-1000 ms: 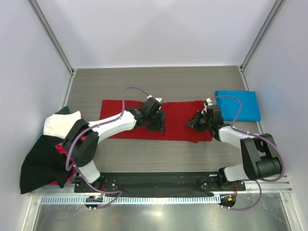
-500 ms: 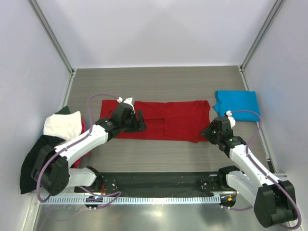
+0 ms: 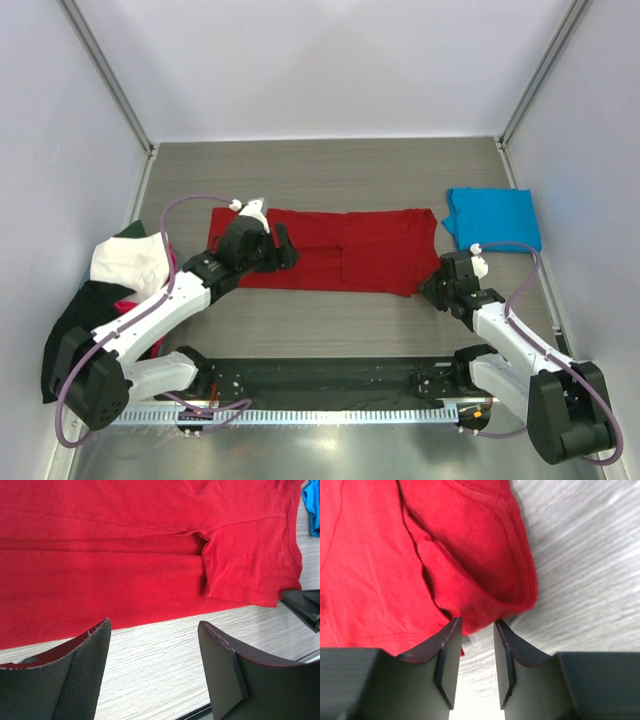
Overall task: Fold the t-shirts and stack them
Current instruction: Fold the tshirt
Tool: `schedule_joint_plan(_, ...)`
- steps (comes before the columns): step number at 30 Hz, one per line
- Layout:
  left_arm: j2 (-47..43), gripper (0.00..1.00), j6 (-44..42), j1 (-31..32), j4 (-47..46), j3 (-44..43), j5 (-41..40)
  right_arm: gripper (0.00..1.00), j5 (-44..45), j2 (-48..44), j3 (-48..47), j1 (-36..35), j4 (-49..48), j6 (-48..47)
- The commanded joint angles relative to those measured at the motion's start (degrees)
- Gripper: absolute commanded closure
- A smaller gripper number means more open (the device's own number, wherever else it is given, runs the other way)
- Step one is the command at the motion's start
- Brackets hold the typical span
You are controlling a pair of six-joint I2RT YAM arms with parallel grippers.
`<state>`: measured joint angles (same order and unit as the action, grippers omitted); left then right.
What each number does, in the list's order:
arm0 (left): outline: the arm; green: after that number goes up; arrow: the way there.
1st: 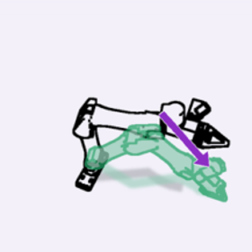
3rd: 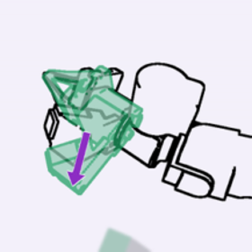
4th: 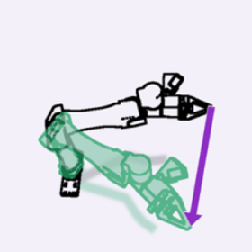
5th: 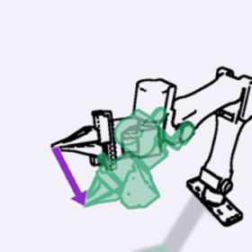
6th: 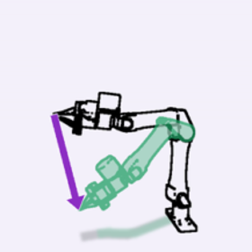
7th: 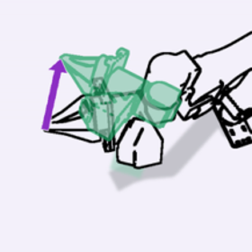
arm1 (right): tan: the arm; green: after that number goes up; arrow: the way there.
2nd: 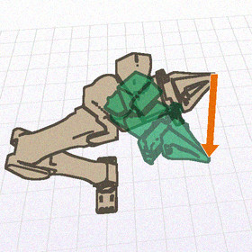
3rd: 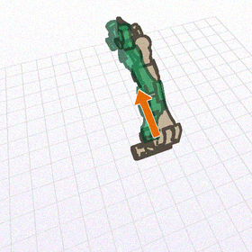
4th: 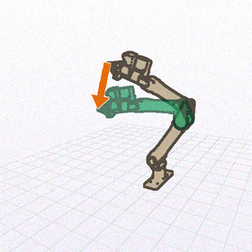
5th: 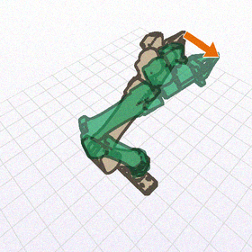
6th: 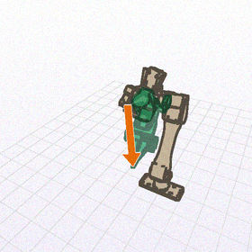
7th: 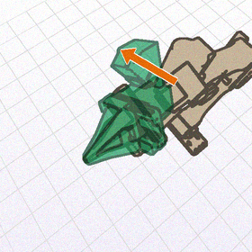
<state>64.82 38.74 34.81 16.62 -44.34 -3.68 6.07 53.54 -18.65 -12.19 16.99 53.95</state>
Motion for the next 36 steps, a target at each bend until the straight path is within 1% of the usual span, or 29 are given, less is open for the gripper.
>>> schedule_joint_plan(1, -1.80, 0.28, -0.42, -0.27, -1.51, 0.57, -1.59, 0.64, 3.60, 2.00, 0.02, -0.30, -2.49, 0.89)
schedule_joint_plan(5, -2.15, 0.28, -0.86, -0.35, -1.33, 0.66, -1.94, 0.70, 7.37, 5.34, -1.56, -0.30, -4.07, 0.37)
schedule_joint_plan(6, -2.24, 0.28, -1.03, -0.44, -1.33, 0.66, -2.03, 0.73, 8.08, 7.70, -2.52, -0.30, -5.29, -0.07)
schedule_joint_plan(7, -2.15, 0.28, -1.21, -0.53, -1.24, 0.57, -2.12, 0.76, 8.61, 8.94, -3.31, -0.12, -5.39, -0.86)
schedule_joint_plan(8, -1.98, 0.28, -1.39, -0.62, -0.98, 0.57, -2.47, 0.82, 8.96, 10.69, -4.27, -0.21, -5.57, -1.13)
schedule_joint_plan(10, -1.63, 0.29, -2.00, -1.06, 0.42, 0.04, -3.52, 0.88, 9.31, 15.35, -6.91, -0.21, -6.79, -2.01)
schedule_joint_plan(11, -1.01, 0.28, -2.00, -1.49, 1.47, -0.22, -5.87, 0.93, 9.32, 16.93, -7.88, 0.05, -7.49, -2.18)
schedule_joint_plan(12, -0.57, 0.28, -2.18, -1.76, 2.35, -0.92, -6.85, 0.94, 9.58, 18.60, -10.24, 0.06, -8.63, -2.36)
schedule_joint_plan(13, -0.31, 0.28, -2.27, -2.11, 3.75, -1.27, -7.65, 0.96, 10.01, 22.62, -11.65, 0.32, -9.34, -2.45)
schedule_joint_plan(14, 0.22, 0.28, -2.27, -2.63, 3.94, -1.37, -8.53, 0.98, 10.19, 24.75, -13.32, 0.41, -9.78, -2.45)
schedule_joint_plan(15, 0.22, 0.28, -2.09, -2.81, 3.94, -1.37, -8.45, 0.99, 10.19, 27.56, -17.51, 0.76, -10.92, -2.71)
schedule_joint_plan(17, 0.22, 0.28, -1.65, -3.08, 2.28, -0.40, -8.01, 0.99, 10.98, 36.69, -22.89, 1.20, -11.98, -3.07)
schedule_joint_plan(18, 0.14, 0.28, -1.48, -3.17, 1.58, 0.04, -7.40, 0.99, 10.99, 40.12, -29.70, 1.63, -12.07, -2.89)
schedule_joint_plan(19, 0.13, 0.28, -1.30, -3.25, 0.44, 0.56, -7.13, 0.99, 8.55, 43.63, -33.77, 1.99, -12.16, -3.15)
schedule_joint_plan(20, 0.40, 0.28, -1.13, -3.25, 0.08, 0.74, -6.87, 0.99, 6.18, 51.85, -38.25, 2.51, -12.68, -4.98)
schedule_joint_plan(21, 0.92, 0.28, -1.12, -3.34, -0.18, 0.74, -6.60, 0.99, 3.98, 55.58, -48.57, 2.60, -13.04, -5.96)
schedule_joint_plan(22, 1.10, 0.28, -1.21, -3.34, -0.36, 0.66, -6.69, 0.99, 2.21, 59.97, -54.15, 2.52, -12.95, -6.57)
schedule_joint_plan(23, 1.45, 0.29, -1.39, -3.34, -0.45, 0.57, -6.78, 0.98, -1.63, 66.80, -59.77, 2.34, -12.86, -7.10)
schedule_joint_plan(24, 2.06, 0.29, -1.65, -3.43, -0.62, 0.48, -7.12, 0.97, -3.32, 70.53, -72.01, 1.91, -10.43, -8.07)
schedule_joint_plan(25, 2.24, 0.29, -1.74, -3.43, -0.54, 0.39, -7.48, 0.95, -4.47, 73.70, -78.66, 1.55, -8.05, -8.94)
schedule_joint_plan(26, 2.24, 0.29, -1.91, -3.52, -0.45, 0.48, -7.74, 0.86, -4.40, 79.12, -85.34, 1.38, -4.98, -9.74)
schedule_joint_plan(27, 2.33, 0.29, -2.00, -3.52, -0.54, 0.65, -7.83, 0.78, -4.05, 80.92, -96.63, 0.85, 1.40, -10.88)
schedule_joint_plan(29, 2.51, 0.28, -2.44, -3.52, -1.06, 0.92, -7.83, 0.55, -3.69, 82.43, -103.31, 0.94, 5.58, -11.85)
schedule_joint_plan(30, 2.77, 0.28, -3.66, -3.43, -1.07, 1.01, -7.48, 0.53, -2.04, 80.69, -103.34, 1.02, 6.73, -12.55)
schedule_joint_plan(32, 3.99, 0.30, -4.55, -3.26, -0.19, 0.74, -6.78, 0.47, -0.19, 76.65, -99.23, 1.11, 6.48, -14.83)
schedule_joint_plan(33, 4.44, 0.30, -5.34, -2.99, -0.10, 0.74, -6.78, 0.47, 0.43, 74.71, -93.81, 1.20, 5.34, -15.71)
schedule_joint_plan(34, 4.62, 0.30, -5.69, -2.56, -0.01, 0.74, -6.95, 0.47, 0.44, 70.43, -90.80, 1.20, 4.63, -17.37)
schedule_joint_plan(35, 5.05, 0.31, -6.13, -0.99, -0.10, 0.74, -8.00, 0.47, 0.26, 68.47, -87.64, 1.37, 4.02, -18.00)
schedule_joint_plan(36, 5.32, 0.32, -6.83, -0.10, -0.01, 0.57, -8.53, 0.47, -0.35, 66.19, -81.34, 1.46, 2.53, -18.62)
